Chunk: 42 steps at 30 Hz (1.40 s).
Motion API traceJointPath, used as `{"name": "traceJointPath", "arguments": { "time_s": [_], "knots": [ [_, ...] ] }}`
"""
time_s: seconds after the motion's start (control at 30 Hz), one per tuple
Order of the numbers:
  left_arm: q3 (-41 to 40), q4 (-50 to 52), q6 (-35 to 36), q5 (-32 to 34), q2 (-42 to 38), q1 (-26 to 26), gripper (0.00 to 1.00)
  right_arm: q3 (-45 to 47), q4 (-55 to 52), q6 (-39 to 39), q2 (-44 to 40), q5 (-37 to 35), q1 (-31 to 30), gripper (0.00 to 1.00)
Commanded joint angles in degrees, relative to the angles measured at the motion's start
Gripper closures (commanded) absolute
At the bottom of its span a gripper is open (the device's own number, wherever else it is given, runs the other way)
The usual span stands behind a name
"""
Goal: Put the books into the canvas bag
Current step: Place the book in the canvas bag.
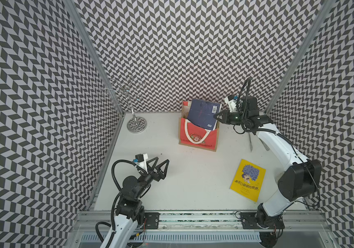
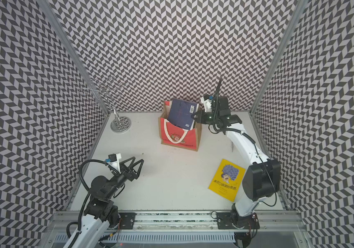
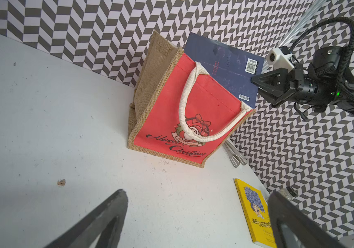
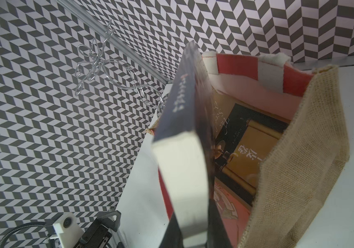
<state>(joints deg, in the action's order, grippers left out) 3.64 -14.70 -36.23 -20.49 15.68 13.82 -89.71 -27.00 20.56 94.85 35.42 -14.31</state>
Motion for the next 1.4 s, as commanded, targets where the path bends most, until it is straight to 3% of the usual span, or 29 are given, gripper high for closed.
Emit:
{"name": "traceJointPath", "arguments": {
  "time_s": [0.0,0.57,0.87,0.97,1.0,1.07,1.37],
  "knots": [
    [-0.9,-2.6,0.5,-0.5,-0.5,-0.4,0.00,-3.2,2.0,-0.6,-0.5,3.4,-1.2,1.00],
    [-2.1,-1.8,1.8,1.2,-3.2,-0.6,0.00,-19.5,-15.4,-3.8,15.2,0.3,-2.7,1.00],
    [-3.2,-3.6,1.0,1.2,-3.5,-0.6,0.00,-29.5,-23.9,-5.5,23.2,-5.1,-2.6,1.00],
    [-2.9,-2.9,1.4,1.2,-3.6,-0.6,0.00,-34.3,-29.5,-7.8,25.5,-9.8,-3.6,1.00],
    [-2.6,-2.3,1.6,1.3,-3.8,-0.6,0.00,-35.2,-31.4,-8.8,25.7,-7.9,-3.5,1.00],
    [-2.4,-1.4,1.9,1.6,-4.3,-0.6,0.00,-32.5,-31.0,-8.7,23.6,-4.0,-2.9,1.00],
    [-3.9,-3.9,0.7,1.3,-4.8,-0.7,0.00,-25.8,-28.3,-7.6,18.8,-1.7,-3.1,1.00]
  ]
}}
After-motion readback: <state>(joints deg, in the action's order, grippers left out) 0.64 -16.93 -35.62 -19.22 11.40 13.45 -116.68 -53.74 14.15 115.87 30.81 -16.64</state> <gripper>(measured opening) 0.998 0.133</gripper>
